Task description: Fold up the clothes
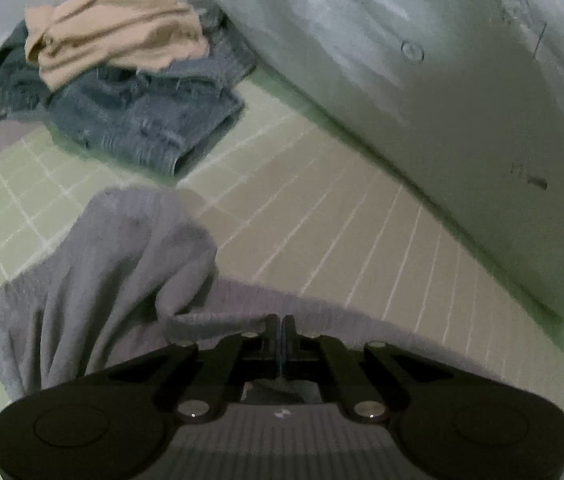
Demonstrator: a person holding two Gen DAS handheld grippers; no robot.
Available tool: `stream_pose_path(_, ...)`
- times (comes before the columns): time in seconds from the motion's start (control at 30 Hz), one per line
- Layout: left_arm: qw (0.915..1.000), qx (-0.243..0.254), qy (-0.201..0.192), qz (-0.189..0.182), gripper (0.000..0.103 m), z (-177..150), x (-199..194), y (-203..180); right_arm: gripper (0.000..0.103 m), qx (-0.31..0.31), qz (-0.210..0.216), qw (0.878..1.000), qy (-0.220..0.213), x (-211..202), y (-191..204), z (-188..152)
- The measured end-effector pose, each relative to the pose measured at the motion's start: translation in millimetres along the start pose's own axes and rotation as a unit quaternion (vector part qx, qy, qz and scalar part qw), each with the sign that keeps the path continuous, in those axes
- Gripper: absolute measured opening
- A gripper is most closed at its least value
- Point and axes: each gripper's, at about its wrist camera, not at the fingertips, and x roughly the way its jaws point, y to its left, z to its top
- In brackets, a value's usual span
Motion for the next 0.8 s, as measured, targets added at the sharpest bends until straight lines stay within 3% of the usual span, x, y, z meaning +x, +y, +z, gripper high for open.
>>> stream_pose_path(0.2, 0.9994, -0.002, -0.033, -0.012, 0.0, 31, 17, -24, 0.001, 0.037, 0.037, 0.999, -0.013, 19, 6, 33)
stream_pose_path(0.3, 0.9985, -0.023, -0.048, -0.011, 0.004, 41, 28, -35, 0.004, 0.065, 0.08, 0.993, -0.058, 26, 11, 45)
stream_pose_path(0.4, 0.9988, -0.017, -0.045, -0.01, 0.029, 38, 30, -41, 0.045, 0.047, 0.063, 0.993, -0.088, 23, 22, 47)
stream_pose_path(0.47, 0.999, 0.002, -0.043, -0.015, 0.057, 29, 25, -42, 0.05, 0.005, 0.048, 0.995, -0.091, 18, 27, 41)
stream_pose_path(0.53, 0.9993, 0.022, -0.031, -0.008, 0.068, 13, 20, -42, 0.066, -0.032, 0.026, 0.996, -0.084, 13, 25, 28)
stream_pose_path(0.6, 0.999, 0.041, -0.019, -0.001, 0.068, -2, 14, -42, 0.08, -0.05, 0.005, 0.996, -0.08, 9, 16, 15)
stream_pose_path(0.8, 0.9979, 0.059, 0.025, -0.005, 0.069, -45, -3, -37, 0.085, -0.104, -0.066, 0.99, -0.069, -5, -14, -17)
